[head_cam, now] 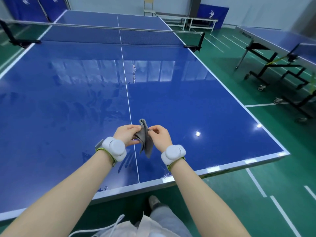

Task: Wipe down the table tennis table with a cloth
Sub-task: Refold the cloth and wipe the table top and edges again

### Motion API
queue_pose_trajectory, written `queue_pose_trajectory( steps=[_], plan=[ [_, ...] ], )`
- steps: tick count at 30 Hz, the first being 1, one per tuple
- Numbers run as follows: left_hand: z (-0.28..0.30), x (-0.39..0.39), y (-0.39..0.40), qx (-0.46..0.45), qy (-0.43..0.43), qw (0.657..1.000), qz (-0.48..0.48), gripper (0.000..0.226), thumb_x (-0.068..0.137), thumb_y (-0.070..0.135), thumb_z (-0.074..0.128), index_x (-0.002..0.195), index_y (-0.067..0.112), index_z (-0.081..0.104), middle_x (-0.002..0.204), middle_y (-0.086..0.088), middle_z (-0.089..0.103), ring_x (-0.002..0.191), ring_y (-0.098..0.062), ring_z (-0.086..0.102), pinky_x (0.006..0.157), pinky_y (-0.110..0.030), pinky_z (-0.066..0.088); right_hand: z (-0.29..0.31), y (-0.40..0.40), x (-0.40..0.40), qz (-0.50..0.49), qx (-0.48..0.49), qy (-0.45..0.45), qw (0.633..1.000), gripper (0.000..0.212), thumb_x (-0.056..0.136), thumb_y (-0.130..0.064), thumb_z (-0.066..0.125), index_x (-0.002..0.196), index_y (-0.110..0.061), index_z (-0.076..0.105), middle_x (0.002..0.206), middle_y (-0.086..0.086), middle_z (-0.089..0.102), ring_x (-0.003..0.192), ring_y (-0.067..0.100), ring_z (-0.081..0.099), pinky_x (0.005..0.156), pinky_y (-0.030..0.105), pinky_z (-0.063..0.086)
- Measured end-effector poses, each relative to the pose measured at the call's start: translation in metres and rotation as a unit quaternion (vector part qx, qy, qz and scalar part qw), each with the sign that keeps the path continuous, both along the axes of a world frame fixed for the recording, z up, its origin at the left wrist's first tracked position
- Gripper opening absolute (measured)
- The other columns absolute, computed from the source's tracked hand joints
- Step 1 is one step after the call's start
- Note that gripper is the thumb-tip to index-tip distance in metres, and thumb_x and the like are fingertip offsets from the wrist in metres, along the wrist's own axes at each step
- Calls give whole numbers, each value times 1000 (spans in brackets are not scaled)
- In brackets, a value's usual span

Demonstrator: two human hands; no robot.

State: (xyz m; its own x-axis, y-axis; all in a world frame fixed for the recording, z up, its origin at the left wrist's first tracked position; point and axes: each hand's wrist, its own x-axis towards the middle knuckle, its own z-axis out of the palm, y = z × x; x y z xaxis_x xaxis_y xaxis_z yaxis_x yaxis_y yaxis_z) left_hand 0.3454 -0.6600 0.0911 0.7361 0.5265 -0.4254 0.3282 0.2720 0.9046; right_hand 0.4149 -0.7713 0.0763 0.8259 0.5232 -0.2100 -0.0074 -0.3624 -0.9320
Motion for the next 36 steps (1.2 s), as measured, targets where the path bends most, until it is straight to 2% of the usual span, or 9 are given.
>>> queue_pose_trajectory(
  steps=[7,11,14,18,20,22,26,29,36],
  plan=[
    [-5,1,19,99,46,993,36,15,92,10,48,97,12,62,95,-8,60,85,-22,55,83,-39,49,15,10,11,2,2,48,999,29,88,-11,34,63,-23,24,65,-5,26,57,12,21,54,26,20],
    [-6,0,21,160,51,983,75,18,90,9,49,89,18,64,100,-3,60,89,-17,52,69,-17,42,24,11,11,44,38,81,995,26,86,-14,35,63,-22,25,66,-6,27,58,13,23,58,28,21],
    [-9,-1,19,171,74,979,78,18,89,23,51,89,32,67,118,-2,54,94,-18,48,82,-19,36,29,9,9,93,93,139,982,22,92,-13,38,71,-19,40,70,-5,38,61,11,35,61,29,31],
    [-24,4,15,45,46,998,-21,48,70,37,64,111,13,56,98,-18,51,73,-26,49,67,-37,42,33,13,8,171,133,178,960,17,97,-10,45,85,-18,55,81,-2,54,71,12,50,65,29,41],
    [-8,0,1,-28,17,999,-38,20,88,26,54,95,7,54,78,-14,49,59,-23,46,56,-30,40,32,13,9,174,138,176,959,14,97,-12,48,90,-18,59,84,-2,59,74,12,55,68,29,45],
    [-4,-1,-7,-127,3,990,-64,23,98,22,42,82,12,56,69,-10,56,54,-18,56,51,-22,46,29,11,12,162,155,186,957,15,97,-9,49,96,-16,62,89,-1,62,78,11,59,72,26,50],
    [-10,0,0,-263,-21,964,-28,57,94,57,30,103,12,64,96,-14,69,89,-28,65,85,-46,50,24,5,20,149,160,215,952,26,96,2,43,115,-7,58,103,5,62,90,16,60,77,28,54],
    [-15,2,5,-272,-17,961,-53,67,92,61,28,118,8,59,113,-16,65,104,-33,60,88,-49,48,20,0,26,119,118,189,968,26,94,4,44,114,-9,54,101,5,59,89,15,59,78,27,54],
    [-19,9,-2,-182,-33,981,-63,24,98,30,41,107,15,57,100,-4,65,87,-18,64,74,-33,52,5,-13,43,20,40,87,995,24,85,2,60,92,-22,59,91,5,64,86,23,59,80,40,49]
  ],
)
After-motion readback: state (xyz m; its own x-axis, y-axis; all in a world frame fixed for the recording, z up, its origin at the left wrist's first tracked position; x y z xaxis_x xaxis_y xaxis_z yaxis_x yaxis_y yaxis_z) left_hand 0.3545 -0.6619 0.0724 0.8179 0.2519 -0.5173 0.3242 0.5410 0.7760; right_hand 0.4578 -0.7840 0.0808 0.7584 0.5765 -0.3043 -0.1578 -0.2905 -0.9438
